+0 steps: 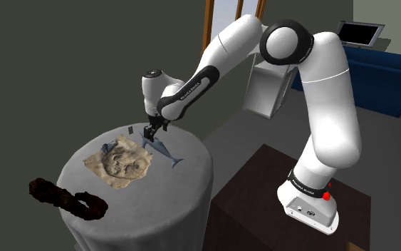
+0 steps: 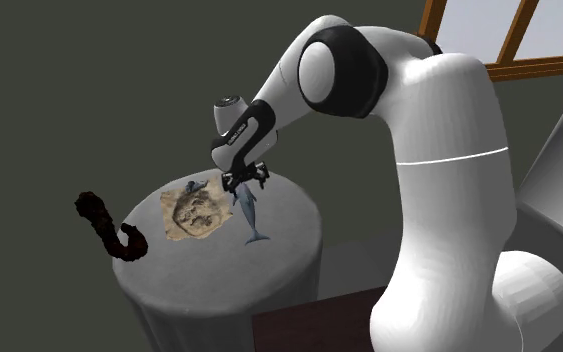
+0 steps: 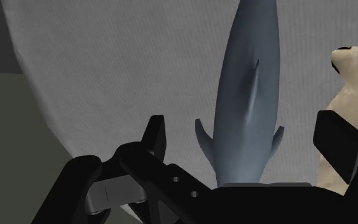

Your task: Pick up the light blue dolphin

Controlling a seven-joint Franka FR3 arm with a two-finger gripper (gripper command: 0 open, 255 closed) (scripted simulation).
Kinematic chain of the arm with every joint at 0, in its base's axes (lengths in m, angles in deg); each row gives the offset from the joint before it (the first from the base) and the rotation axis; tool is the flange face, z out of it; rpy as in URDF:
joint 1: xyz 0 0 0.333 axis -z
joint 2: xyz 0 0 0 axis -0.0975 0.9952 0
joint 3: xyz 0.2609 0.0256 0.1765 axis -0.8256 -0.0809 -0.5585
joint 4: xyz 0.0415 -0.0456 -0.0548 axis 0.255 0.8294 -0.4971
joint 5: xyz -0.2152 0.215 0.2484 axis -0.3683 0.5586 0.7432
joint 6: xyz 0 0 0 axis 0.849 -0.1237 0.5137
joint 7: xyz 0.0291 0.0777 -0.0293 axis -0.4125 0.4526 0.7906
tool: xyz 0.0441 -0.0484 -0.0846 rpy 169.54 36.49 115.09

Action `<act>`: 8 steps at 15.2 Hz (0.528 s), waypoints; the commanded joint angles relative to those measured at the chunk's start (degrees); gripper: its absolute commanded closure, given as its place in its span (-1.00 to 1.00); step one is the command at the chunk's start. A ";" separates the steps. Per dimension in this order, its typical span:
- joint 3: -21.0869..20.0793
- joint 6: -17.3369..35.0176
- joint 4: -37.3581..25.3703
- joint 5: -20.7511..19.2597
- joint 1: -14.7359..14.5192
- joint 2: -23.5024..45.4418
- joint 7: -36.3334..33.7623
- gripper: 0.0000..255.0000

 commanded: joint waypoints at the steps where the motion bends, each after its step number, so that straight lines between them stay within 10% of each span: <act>1: 0.57 0.09 -3.41 -0.85 -1.09 3.10 -0.83 -1.00; 8: 1.86 3.33 -4.03 -2.43 -1.95 7.03 -2.38 -1.00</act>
